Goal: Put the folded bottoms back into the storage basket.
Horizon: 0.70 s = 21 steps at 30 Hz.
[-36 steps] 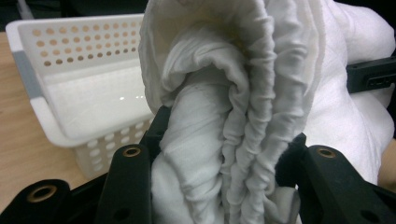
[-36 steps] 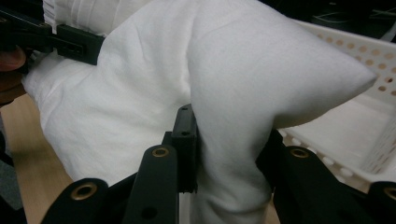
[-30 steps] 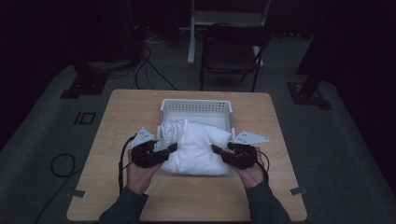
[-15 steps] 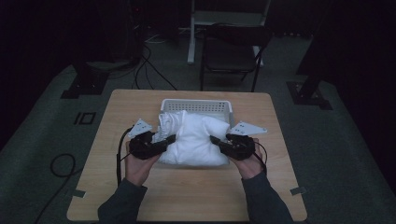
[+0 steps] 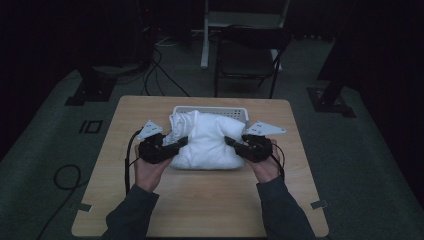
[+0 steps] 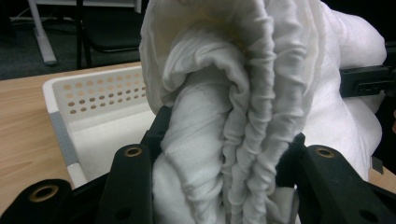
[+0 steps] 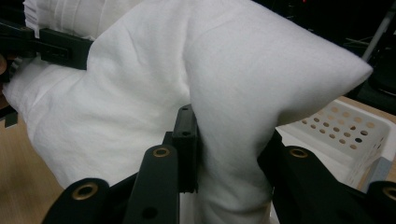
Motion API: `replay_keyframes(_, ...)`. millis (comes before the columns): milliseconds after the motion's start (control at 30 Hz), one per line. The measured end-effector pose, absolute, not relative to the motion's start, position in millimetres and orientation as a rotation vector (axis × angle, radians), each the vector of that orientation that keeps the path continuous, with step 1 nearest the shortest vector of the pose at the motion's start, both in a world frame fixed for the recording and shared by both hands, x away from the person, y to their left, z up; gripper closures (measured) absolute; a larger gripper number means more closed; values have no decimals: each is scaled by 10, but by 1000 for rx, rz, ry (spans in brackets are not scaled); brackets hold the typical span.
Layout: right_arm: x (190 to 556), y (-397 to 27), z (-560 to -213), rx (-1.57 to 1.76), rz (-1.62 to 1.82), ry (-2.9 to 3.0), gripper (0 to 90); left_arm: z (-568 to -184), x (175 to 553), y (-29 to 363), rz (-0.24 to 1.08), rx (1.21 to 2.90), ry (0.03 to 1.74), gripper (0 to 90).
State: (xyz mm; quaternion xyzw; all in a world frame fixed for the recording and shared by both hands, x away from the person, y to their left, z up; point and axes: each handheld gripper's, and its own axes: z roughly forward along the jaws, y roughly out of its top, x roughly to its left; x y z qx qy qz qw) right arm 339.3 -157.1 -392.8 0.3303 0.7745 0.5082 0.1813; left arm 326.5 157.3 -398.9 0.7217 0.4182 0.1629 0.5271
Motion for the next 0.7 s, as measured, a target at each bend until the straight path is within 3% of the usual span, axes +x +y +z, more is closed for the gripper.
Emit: replay_keyframes(700,3710,-1535,-3892,957,1435,2147,702,-3931,3575,1564,419,1715,1015,547)
